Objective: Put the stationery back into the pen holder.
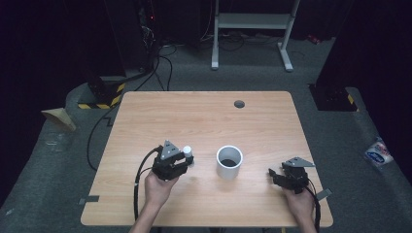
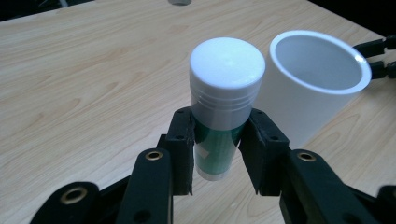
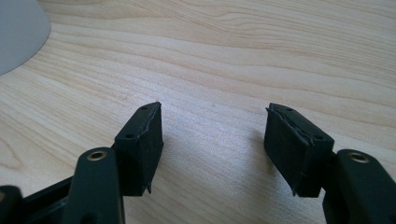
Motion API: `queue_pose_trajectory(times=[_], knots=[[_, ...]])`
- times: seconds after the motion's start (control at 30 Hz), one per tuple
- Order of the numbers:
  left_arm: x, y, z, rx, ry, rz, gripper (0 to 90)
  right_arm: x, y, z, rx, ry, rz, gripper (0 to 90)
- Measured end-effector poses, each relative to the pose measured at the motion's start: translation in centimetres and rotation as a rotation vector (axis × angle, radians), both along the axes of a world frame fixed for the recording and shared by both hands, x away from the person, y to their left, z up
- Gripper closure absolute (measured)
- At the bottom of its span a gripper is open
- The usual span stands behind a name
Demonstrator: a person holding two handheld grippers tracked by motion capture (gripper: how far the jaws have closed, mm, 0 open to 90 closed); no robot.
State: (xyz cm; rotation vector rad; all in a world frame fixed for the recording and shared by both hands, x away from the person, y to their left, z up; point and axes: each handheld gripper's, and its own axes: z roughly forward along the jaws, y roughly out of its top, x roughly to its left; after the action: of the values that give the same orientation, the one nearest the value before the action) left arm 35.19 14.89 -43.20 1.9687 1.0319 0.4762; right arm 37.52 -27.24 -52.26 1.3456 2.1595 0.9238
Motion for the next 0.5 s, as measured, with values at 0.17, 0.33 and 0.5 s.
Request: queue_pose_trajectory(times=[0.17, 0.33, 0.5], knots=[[0.5, -1.0, 0.8, -0.029, 0.012, -0.031, 65.1, 0.0, 0.0, 0.0, 0.001, 0.003, 0.002, 36.3], [0.6, -1.9, 1.7, -0.039, 0.0, -0.058, 65.1, 0.0, 0.0, 0.0, 0.001, 0.003, 0.002, 36.2], [0.8, -3.0, 2.9, -0.052, -0.013, -0.084, 65.1, 0.0, 0.0, 0.0, 0.0, 0.002, 0.005, 35.8]])
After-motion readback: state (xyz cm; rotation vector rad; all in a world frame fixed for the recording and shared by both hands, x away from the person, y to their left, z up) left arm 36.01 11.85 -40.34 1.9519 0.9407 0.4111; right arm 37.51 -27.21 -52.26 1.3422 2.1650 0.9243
